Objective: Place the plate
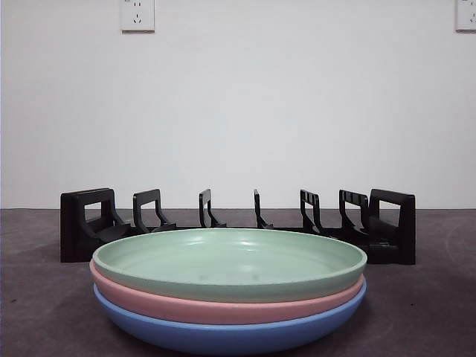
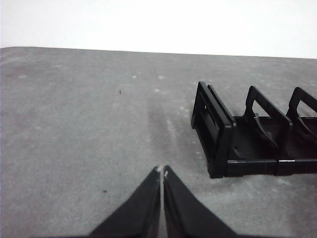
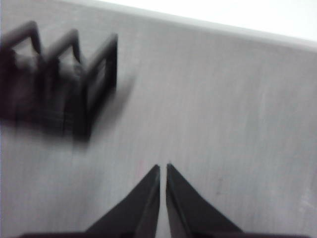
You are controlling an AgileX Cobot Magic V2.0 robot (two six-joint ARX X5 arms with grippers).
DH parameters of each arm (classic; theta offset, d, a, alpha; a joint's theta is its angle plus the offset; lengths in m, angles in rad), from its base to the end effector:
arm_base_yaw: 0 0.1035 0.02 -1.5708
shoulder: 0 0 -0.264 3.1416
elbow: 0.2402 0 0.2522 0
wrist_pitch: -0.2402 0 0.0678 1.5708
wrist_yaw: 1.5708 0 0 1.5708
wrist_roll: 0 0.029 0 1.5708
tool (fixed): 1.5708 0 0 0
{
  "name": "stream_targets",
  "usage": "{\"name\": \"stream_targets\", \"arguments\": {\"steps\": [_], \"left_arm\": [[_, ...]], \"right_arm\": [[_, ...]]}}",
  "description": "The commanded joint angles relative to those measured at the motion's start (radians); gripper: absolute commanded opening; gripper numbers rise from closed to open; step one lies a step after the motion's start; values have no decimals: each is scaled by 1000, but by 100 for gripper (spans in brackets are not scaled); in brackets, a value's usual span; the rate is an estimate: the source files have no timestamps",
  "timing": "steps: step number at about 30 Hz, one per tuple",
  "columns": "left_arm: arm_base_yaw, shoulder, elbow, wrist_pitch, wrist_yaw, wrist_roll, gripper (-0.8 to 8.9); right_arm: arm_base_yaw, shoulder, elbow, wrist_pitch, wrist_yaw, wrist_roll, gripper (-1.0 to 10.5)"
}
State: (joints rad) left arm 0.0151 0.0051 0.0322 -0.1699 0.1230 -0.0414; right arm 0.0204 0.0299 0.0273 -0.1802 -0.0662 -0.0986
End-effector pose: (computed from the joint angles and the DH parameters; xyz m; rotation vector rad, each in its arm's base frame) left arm 0.0949 -0.0021 0.1577 -0.0511 0.1447 -0.1048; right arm 0.0963 0.0039 0.1532 -0.0941 0.1784 0.0953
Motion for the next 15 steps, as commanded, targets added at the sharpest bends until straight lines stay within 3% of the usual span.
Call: {"name": "stream_targets", "arguments": {"steps": [1,15], "left_arm": [[0,-1,-18,6,-2,-1,8],[0,-2,-17,10,-2,-1,8]], "right_arm": [[3,-27,-15,55,27,28,21],[3,-26,-14,83,42,39,21]]}}
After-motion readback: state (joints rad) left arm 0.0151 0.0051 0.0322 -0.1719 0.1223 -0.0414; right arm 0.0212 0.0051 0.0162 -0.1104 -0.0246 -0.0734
